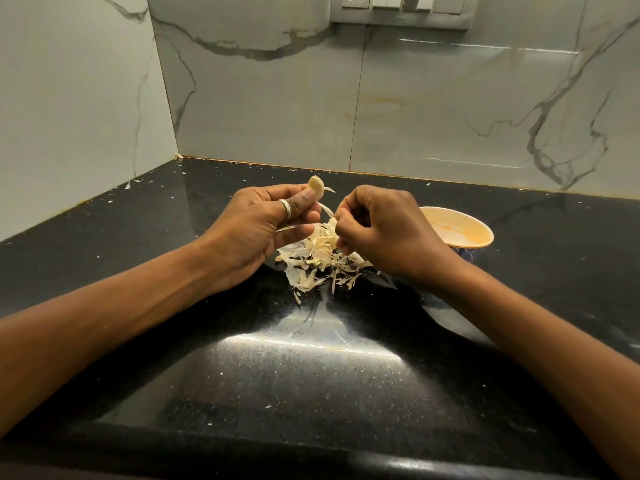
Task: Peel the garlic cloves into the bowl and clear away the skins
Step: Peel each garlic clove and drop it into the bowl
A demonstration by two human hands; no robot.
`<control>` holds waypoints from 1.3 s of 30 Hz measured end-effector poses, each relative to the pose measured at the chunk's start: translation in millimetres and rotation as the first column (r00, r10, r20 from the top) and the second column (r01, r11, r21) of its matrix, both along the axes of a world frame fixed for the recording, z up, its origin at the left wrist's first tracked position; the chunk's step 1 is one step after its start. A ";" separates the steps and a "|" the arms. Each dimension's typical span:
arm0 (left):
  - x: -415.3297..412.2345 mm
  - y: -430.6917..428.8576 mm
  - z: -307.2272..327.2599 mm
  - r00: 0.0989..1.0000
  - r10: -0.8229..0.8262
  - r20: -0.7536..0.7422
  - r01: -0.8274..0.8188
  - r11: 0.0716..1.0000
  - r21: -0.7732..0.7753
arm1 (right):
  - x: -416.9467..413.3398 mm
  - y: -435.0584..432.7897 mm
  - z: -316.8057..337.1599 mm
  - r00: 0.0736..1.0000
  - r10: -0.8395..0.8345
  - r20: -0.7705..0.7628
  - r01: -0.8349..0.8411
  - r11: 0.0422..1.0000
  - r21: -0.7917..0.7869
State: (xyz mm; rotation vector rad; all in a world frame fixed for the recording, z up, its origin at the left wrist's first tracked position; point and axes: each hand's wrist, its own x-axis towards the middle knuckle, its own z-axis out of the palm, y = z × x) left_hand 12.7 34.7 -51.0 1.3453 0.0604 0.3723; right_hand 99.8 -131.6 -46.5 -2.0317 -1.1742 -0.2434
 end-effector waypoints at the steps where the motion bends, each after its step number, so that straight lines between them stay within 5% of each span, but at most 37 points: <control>1: 0.3 -0.1 -0.3 1.000 0.009 0.001 -0.009 1.000 0.001 | -0.1 0.2 0.4 1.000 0.004 -0.005 -0.004 1.000 0.003; 19: 7.0 11.1 -4.7 0.984 0.173 0.031 -0.174 0.984 0.031 | -1.0 2.1 -1.4 0.997 0.056 0.059 -0.052 0.996 -0.071; 39: 4.1 3.7 -9.4 0.986 0.144 0.081 -0.162 0.939 0.304 | 10.4 -0.9 -0.1 0.925 -0.075 0.374 0.015 0.987 0.160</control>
